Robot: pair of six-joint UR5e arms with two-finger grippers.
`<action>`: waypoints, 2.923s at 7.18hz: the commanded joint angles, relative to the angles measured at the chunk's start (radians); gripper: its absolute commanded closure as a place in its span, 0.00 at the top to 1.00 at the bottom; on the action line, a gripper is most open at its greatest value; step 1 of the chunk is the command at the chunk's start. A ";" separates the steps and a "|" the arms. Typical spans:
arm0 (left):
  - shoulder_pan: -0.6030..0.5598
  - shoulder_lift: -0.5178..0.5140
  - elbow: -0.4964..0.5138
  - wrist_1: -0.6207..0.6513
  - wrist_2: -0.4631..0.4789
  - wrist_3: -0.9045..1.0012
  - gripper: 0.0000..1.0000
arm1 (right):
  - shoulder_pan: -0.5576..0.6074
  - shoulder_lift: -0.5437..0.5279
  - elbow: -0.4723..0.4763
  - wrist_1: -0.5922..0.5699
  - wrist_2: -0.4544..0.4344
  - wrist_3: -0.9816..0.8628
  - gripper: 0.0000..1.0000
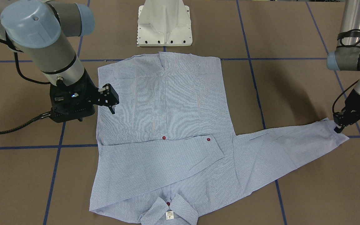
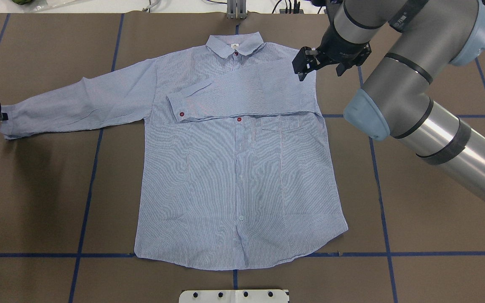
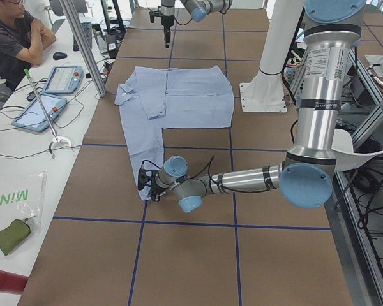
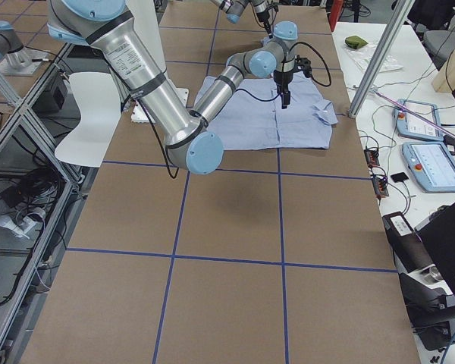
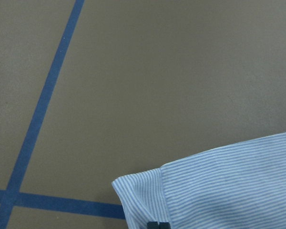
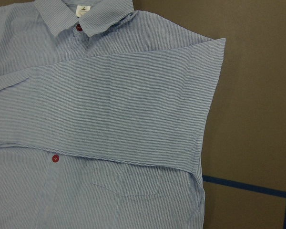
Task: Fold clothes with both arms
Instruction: 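Raise the right gripper away while the left gripper grasps the other sleeve cuff, then lift the cuff with the left gripper and carry it across the shirt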
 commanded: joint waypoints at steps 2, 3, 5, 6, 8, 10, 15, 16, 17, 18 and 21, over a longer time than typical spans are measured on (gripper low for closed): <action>-0.010 0.010 -0.171 0.123 -0.077 -0.001 0.00 | 0.030 -0.090 0.062 -0.005 0.011 -0.003 1.00; -0.010 -0.004 -0.276 0.256 -0.077 -0.003 0.00 | 0.056 -0.129 0.085 -0.005 0.012 -0.005 0.99; -0.007 -0.088 -0.480 0.588 -0.085 -0.004 0.00 | 0.085 -0.229 0.142 -0.007 0.012 -0.064 1.00; -0.007 -0.219 -0.550 0.825 -0.085 -0.006 0.00 | 0.097 -0.275 0.153 -0.005 0.008 -0.142 1.00; 0.005 -0.481 -0.574 1.144 -0.085 -0.106 0.00 | 0.160 -0.362 0.166 -0.005 0.012 -0.320 1.00; 0.057 -0.626 -0.522 1.151 -0.088 -0.217 0.00 | 0.211 -0.416 0.168 -0.009 0.015 -0.422 1.00; 0.166 -0.953 -0.168 0.946 -0.084 -0.532 0.00 | 0.236 -0.439 0.160 -0.008 0.011 -0.454 1.00; 0.171 -0.955 -0.168 0.941 -0.084 -0.535 0.00 | 0.236 -0.439 0.160 -0.008 0.011 -0.454 1.00; 0.191 -0.955 -0.168 0.936 -0.084 -0.546 0.00 | 0.236 -0.439 0.157 -0.008 0.011 -0.453 1.00; 0.214 -0.949 -0.166 0.920 -0.081 -0.549 0.00 | 0.234 -0.439 0.156 -0.008 0.008 -0.453 1.00; 0.321 -0.964 0.029 0.675 0.022 -0.595 0.00 | 0.234 -0.439 0.151 -0.008 0.006 -0.439 1.00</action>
